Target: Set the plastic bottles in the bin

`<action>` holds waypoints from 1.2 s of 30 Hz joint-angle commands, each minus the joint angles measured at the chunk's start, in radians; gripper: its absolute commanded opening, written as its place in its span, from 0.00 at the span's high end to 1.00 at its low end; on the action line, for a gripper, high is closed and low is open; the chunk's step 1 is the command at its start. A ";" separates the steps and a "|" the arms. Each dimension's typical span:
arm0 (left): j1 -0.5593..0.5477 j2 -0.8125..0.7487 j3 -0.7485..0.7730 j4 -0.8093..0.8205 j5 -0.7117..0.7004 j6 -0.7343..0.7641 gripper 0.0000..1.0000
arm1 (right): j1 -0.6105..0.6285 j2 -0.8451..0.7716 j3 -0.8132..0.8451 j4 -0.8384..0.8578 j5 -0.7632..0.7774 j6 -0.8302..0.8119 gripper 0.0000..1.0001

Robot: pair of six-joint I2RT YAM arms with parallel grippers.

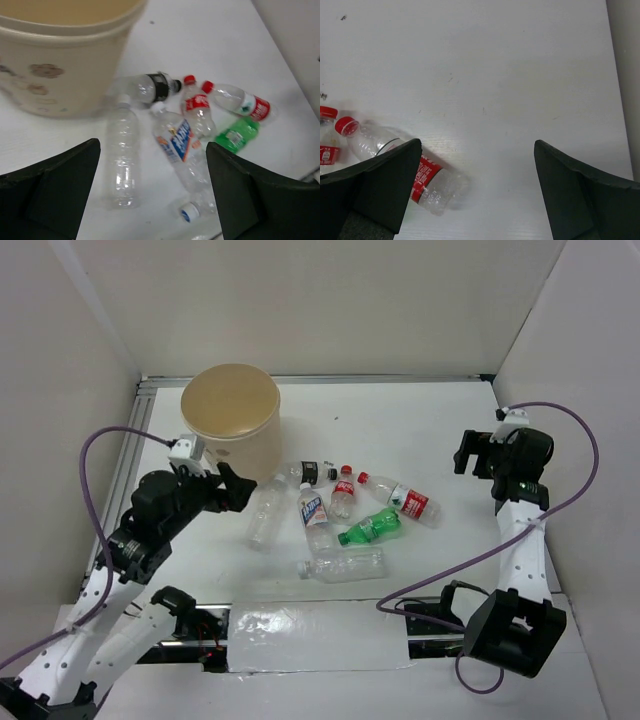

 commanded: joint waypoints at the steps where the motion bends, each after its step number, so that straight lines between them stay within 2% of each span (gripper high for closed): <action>1: -0.076 0.045 0.011 -0.055 0.124 -0.008 0.00 | 0.001 -0.038 0.037 -0.074 0.010 -0.045 0.00; 4: -0.197 0.126 0.022 -0.066 0.068 -0.022 0.00 | 0.001 -0.038 0.047 -0.123 -0.052 -0.106 0.00; 7: -0.322 0.181 0.033 -0.066 -0.015 -0.045 0.02 | 0.001 -0.038 0.066 -0.154 -0.032 -0.122 0.00; 9: -0.409 0.243 0.056 -0.066 -0.075 -0.054 0.06 | 0.001 -0.028 0.066 -0.163 0.006 -0.149 0.00; 12: -0.510 0.338 0.092 -0.066 -0.168 -0.079 0.38 | 0.001 -0.015 0.057 -0.215 -0.042 -0.233 0.00; 13: -0.533 0.359 0.092 -0.077 -0.202 -0.106 0.50 | 0.001 -0.015 0.047 -0.225 -0.064 -0.243 0.28; 14: -0.569 0.402 0.105 -0.095 -0.252 -0.139 0.59 | 0.001 -0.024 0.037 -0.225 -0.087 -0.243 0.93; 15: -0.581 0.421 0.105 -0.095 -0.253 -0.139 0.57 | 0.001 -0.037 0.037 -0.225 -0.087 -0.243 0.93; 16: -0.581 0.438 0.105 -0.104 -0.289 -0.175 0.45 | 0.001 -0.037 0.026 -0.225 -0.099 -0.243 1.00; 17: -0.581 0.456 0.105 -0.104 -0.300 -0.192 0.12 | 0.001 -0.049 0.026 -0.225 -0.113 -0.243 0.84; 18: -0.581 0.473 0.105 -0.115 -0.339 -0.212 0.03 | 0.001 -0.049 0.017 -0.225 -0.142 -0.243 0.64; 19: -0.581 0.508 0.105 -0.127 -0.359 -0.244 0.00 | 0.001 -0.049 0.017 -0.225 -0.151 -0.243 0.42; 21: -0.572 0.533 0.114 -0.141 -0.400 -0.265 0.00 | 0.001 -0.049 0.017 -0.216 -0.173 -0.252 0.06; 22: -0.572 0.542 0.114 -0.150 -0.441 -0.275 0.00 | 0.001 -0.049 0.017 -0.216 -0.173 -0.261 0.00; 25: -0.522 0.553 0.125 -0.150 -0.506 -0.253 0.00 | 0.001 -0.029 0.017 -0.216 -0.199 -0.270 0.00; 30: -0.382 0.663 0.088 -0.088 -0.506 -0.165 0.00 | 0.001 -0.020 0.017 -0.216 -0.254 -0.271 0.00; 34: -0.304 0.756 0.057 0.009 -0.437 -0.090 0.00 | 0.001 -0.009 0.017 -0.216 -0.293 -0.297 0.00; 36: -0.304 0.818 0.069 0.021 -0.417 -0.077 0.00 | 0.012 0.005 0.029 -0.225 -0.293 -0.306 0.00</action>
